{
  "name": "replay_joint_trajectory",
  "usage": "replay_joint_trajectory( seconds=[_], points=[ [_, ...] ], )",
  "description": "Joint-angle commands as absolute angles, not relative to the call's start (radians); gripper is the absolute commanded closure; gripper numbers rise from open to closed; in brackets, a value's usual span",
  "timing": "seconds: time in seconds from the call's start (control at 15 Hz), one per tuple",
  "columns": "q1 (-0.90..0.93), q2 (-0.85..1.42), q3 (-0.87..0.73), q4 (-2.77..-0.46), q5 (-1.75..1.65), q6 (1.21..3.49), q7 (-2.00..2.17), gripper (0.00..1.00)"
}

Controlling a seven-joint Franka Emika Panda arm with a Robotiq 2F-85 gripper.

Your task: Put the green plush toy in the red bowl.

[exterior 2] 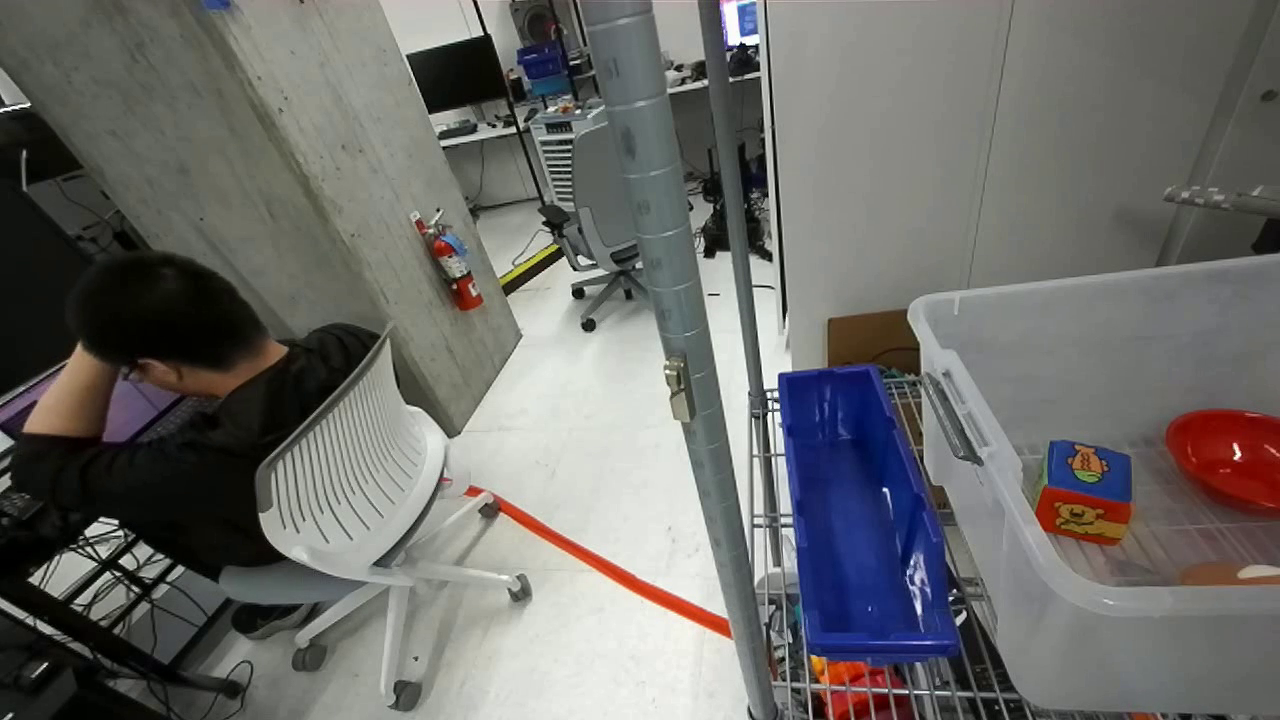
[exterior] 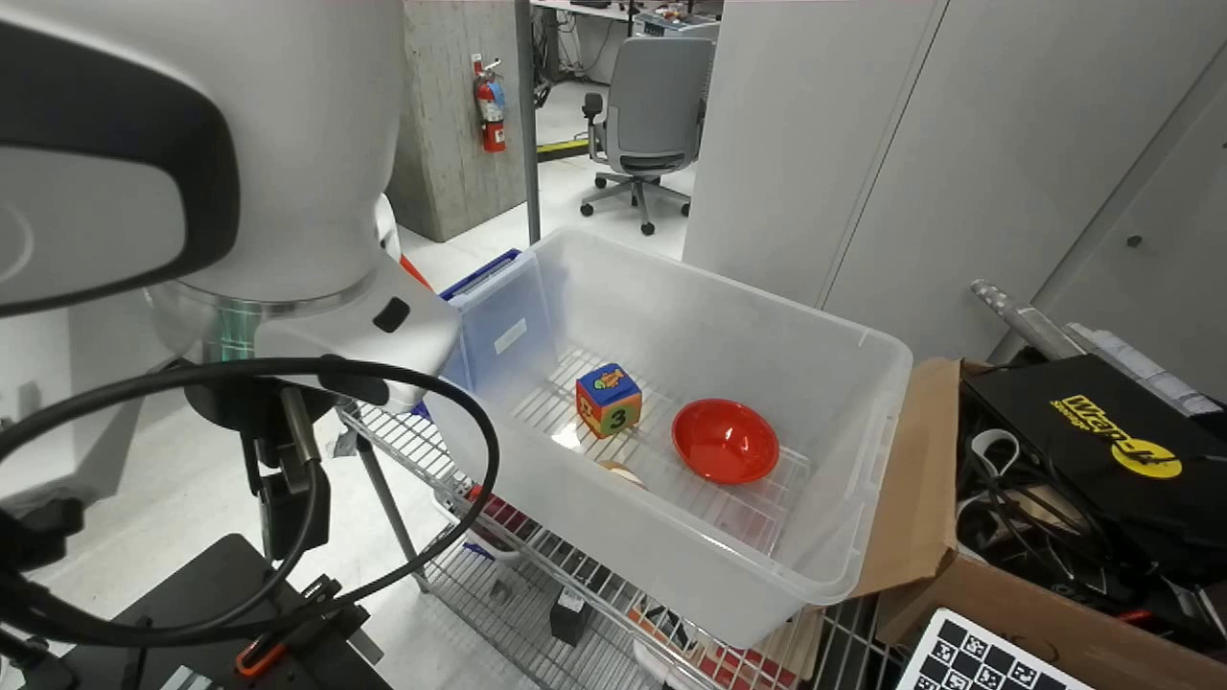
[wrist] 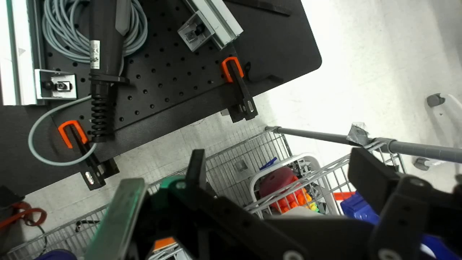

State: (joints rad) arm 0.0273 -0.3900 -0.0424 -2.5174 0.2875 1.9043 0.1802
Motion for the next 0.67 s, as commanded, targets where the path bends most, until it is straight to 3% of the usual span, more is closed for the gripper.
replay_joint_trajectory(
  seconds=[0.0,0.6],
  points=[
    [0.009,-0.389,-0.026,-2.516,0.293,1.901,0.175,0.00],
    [-0.002,-0.220,-0.035,-2.251,0.335,2.076,0.175,0.00]
  ],
)
